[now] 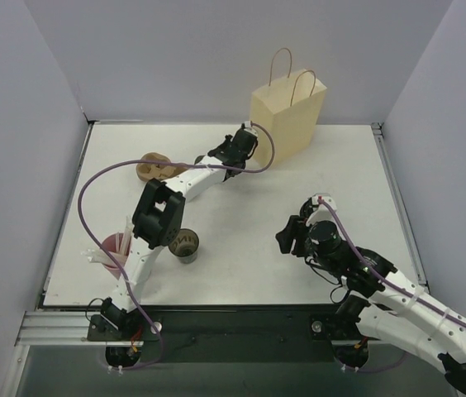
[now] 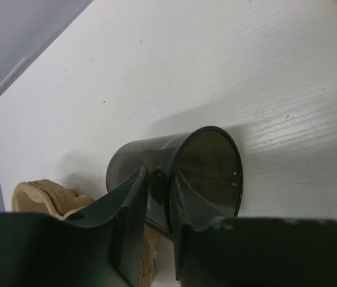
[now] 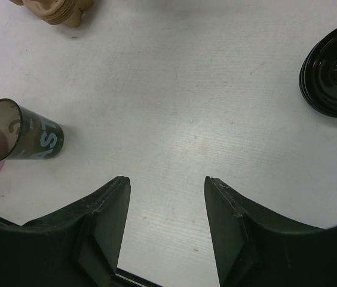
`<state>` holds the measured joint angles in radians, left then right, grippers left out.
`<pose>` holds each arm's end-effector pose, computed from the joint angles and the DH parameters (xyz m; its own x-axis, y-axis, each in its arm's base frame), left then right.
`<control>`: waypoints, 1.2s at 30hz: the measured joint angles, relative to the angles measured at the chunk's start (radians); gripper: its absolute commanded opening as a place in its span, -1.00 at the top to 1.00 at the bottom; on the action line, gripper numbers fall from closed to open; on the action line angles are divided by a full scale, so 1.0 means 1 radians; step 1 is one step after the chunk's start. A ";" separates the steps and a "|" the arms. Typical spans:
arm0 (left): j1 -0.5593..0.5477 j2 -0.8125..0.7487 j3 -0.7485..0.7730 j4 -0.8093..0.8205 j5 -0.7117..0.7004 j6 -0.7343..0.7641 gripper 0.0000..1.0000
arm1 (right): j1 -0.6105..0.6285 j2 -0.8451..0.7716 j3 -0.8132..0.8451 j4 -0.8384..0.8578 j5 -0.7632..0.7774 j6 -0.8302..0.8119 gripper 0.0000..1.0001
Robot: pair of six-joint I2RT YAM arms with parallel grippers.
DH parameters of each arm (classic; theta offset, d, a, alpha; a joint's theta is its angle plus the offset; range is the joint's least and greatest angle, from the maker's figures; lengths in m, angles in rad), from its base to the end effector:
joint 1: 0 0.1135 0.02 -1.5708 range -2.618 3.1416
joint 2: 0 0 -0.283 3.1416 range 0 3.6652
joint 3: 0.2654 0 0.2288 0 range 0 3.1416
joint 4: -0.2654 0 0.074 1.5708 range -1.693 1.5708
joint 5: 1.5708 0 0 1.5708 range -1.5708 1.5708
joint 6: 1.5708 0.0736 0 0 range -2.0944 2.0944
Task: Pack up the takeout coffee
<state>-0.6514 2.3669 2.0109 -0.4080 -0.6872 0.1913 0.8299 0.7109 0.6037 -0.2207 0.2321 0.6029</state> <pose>0.4614 -0.2931 0.2002 -0.5203 0.5815 -0.6255 0.2071 0.7964 0.5682 0.1268 0.1135 0.2873 -0.5029 0.2678 -0.8218 -0.3471 0.8081 0.4758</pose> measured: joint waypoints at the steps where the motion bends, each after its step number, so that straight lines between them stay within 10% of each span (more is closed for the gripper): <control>1: 0.000 0.000 0.000 0.000 -0.005 0.002 0.68 | 0.000 -0.001 0.004 -0.005 0.000 -0.002 -0.06; 11: -0.018 -0.045 0.014 -0.092 -0.013 -0.047 1.00 | 0.000 -0.042 0.037 -0.057 0.008 -0.003 -0.06; 19: -0.060 -0.277 -0.041 -0.290 0.320 -0.277 1.00 | 0.000 -0.102 0.086 -0.126 0.007 -0.001 -0.07; 25: -0.074 -0.515 -0.260 -0.222 0.571 -0.424 1.00 | 0.001 -0.175 0.086 -0.180 0.008 0.018 -0.07; 36: -0.093 -0.464 -0.517 -0.060 0.753 -0.574 0.79 | 0.002 -0.206 0.085 -0.233 0.007 0.056 -0.08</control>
<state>-0.7448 1.9030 1.4944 -0.4675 0.0654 -0.3824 0.8322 0.5053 0.6891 -0.4541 0.2394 0.6590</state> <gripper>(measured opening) 0.072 0.534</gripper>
